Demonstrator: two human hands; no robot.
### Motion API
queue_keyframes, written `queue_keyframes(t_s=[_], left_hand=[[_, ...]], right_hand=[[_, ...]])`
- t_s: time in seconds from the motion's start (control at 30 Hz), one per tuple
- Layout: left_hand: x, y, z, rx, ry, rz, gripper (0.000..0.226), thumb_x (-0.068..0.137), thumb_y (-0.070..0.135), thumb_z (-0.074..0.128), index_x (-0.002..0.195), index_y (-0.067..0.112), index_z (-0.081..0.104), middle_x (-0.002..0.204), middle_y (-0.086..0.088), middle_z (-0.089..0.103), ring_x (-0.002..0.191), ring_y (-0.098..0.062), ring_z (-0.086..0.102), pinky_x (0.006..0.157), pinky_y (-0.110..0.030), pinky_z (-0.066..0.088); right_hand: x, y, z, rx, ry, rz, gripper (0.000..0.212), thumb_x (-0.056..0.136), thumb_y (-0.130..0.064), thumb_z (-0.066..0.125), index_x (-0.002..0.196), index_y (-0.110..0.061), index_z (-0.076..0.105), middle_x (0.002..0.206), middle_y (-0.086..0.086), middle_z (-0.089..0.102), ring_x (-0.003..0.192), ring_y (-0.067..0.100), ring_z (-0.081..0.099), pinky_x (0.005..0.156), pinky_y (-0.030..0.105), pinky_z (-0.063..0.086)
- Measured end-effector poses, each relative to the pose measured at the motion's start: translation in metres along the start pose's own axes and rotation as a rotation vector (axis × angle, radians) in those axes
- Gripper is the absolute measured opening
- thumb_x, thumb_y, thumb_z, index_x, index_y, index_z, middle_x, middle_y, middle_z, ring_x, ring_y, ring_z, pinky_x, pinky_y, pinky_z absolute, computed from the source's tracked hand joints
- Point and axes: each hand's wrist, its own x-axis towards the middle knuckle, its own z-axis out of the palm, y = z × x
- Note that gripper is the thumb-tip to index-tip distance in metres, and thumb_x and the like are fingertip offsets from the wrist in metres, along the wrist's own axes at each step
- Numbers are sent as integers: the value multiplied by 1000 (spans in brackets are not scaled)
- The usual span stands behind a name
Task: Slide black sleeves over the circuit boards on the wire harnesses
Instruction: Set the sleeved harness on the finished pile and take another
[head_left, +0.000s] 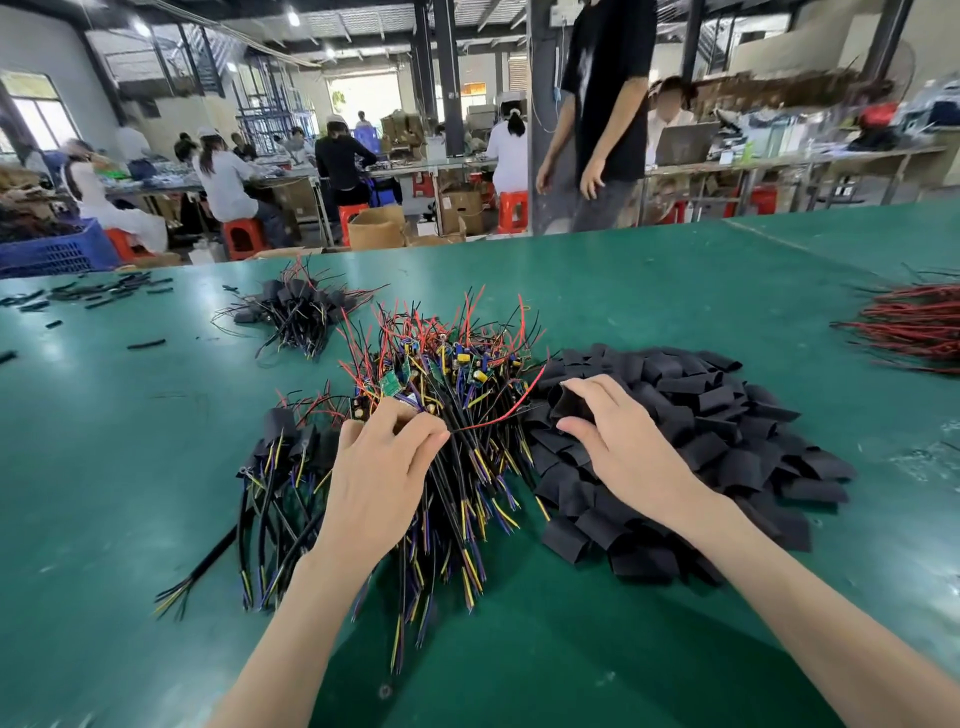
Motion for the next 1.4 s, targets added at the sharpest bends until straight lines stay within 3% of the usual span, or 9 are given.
queue_keyframes(t_s=[0.17, 0.53, 0.67, 0.87, 1.03, 1.2, 1.3, 1.4], left_hand=[[-1, 1, 1, -32, -11, 26, 16, 93, 23, 53, 91, 18, 68, 93, 1, 55, 80, -10, 47, 79, -37, 34], [0, 3, -3, 1, -58, 16, 13, 93, 20, 58, 93, 20, 70, 94, 1, 55, 77, -18, 56, 80, -35, 32], [0, 4, -4, 7, -63, 21, 12, 93, 19, 58, 93, 20, 70, 94, 1, 55, 75, -18, 57, 80, -35, 33], [0, 7, -4, -3, -17, 26, 13, 94, 21, 56, 91, 19, 68, 93, 2, 55, 77, -9, 47, 78, -34, 33], [0, 12, -4, -32, -35, 1, 14, 96, 22, 54, 98, 18, 67, 95, 1, 54, 77, -15, 53, 78, -35, 37], [-1, 20, -3, -121, -111, 19, 39, 91, 15, 50, 130, 16, 49, 103, -1, 51, 84, -22, 50, 83, -34, 34], [-2, 19, 0, -158, -138, -16, 46, 90, 4, 56, 133, 14, 45, 116, -6, 54, 92, -21, 50, 86, -24, 29], [0, 15, 2, -231, -139, -141, 36, 94, 8, 54, 129, 11, 47, 115, -2, 57, 100, -17, 50, 85, -19, 30]], right_hand=[[0, -2, -2, 37, 60, 35, 34, 92, -12, 56, 123, 1, 51, 115, 12, 53, 105, 26, 51, 91, 23, 32], [0, -3, -5, 62, 99, -11, 34, 90, -5, 58, 124, -1, 52, 120, 10, 53, 109, 24, 51, 93, 17, 30], [0, -1, -5, 10, 98, -42, 34, 88, -3, 59, 122, -2, 54, 119, 10, 54, 109, 27, 51, 95, 23, 32], [-1, 2, -3, -340, 123, -231, 42, 77, -2, 73, 117, -5, 60, 112, 10, 60, 103, 30, 56, 92, 41, 46], [0, 2, 2, -502, 171, -321, 41, 76, -12, 75, 116, -10, 63, 108, 4, 63, 101, 25, 61, 104, 47, 35], [-3, -4, 9, -586, 154, -359, 41, 78, -21, 74, 116, -13, 63, 105, 1, 63, 97, 20, 62, 107, 54, 24], [-3, -8, 10, -617, 157, -369, 39, 79, -23, 74, 115, -12, 64, 102, 1, 63, 98, 18, 62, 107, 61, 24], [-3, -9, 9, -630, 160, -369, 36, 79, -24, 73, 112, -10, 64, 101, 2, 62, 106, 20, 59, 108, 62, 18]])
